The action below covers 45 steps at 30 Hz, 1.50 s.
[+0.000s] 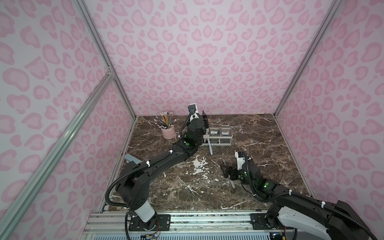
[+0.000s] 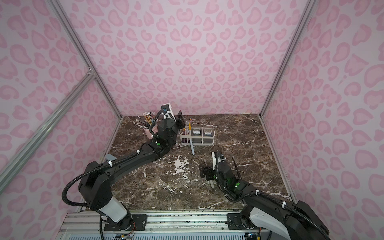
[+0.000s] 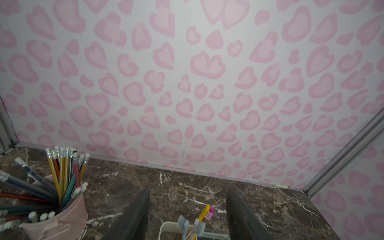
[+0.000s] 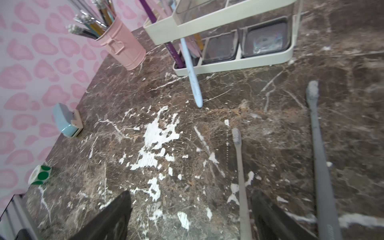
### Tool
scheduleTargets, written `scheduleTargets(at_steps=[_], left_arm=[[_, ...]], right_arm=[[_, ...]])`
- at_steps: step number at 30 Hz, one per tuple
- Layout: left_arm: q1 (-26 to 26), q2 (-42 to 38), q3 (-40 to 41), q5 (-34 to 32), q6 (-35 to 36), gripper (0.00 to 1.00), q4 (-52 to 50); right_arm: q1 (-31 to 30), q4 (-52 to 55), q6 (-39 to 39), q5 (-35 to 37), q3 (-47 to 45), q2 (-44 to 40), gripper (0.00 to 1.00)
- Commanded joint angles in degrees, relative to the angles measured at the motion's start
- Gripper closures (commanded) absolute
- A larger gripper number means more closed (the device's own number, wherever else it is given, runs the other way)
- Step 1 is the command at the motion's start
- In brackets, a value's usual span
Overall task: Place the toothbrush into the toothbrush holder
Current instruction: Place the toothbrush in the toothbrush holder, then pick up the toothbrush from the center of the board.
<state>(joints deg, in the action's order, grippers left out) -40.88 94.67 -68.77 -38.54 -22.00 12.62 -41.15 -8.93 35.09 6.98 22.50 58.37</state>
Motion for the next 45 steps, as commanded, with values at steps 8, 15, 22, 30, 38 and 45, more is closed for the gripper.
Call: scheduleTargets(at_steps=[8, 15, 22, 30, 38, 45], left_arm=[[-0.5, -7.3, 7.1, 1.5, -21.6, 0.39, -20.6], [-0.8, -13.6, 13.5, 4.7, -23.9, 0.39, -24.1], [-0.9, -17.5, 18.4, 6.1, -24.5, 0.39, -26.1], [-0.9, -20.7, 22.4, 7.4, -24.8, 0.39, -25.9], [-1.0, -21.6, 25.8, 9.7, -24.2, 0.39, -24.6], [-0.9, -21.4, 26.6, 10.4, -23.6, 0.39, -23.8]], right_arm=[[0.0, 7.7, 0.9, 3.4, 4.0, 9.4, 0.26], [0.3, 10.5, -2.3, 5.5, 11.9, 19.7, 0.43], [0.7, 11.2, -3.9, 8.9, 16.1, 25.1, 0.50], [0.8, 11.9, -5.6, 10.6, 20.7, 31.7, 0.55], [1.7, 12.2, -6.2, 10.6, 22.7, 34.7, 0.61], [1.9, 12.1, -6.7, 10.2, 24.5, 37.9, 0.68]])
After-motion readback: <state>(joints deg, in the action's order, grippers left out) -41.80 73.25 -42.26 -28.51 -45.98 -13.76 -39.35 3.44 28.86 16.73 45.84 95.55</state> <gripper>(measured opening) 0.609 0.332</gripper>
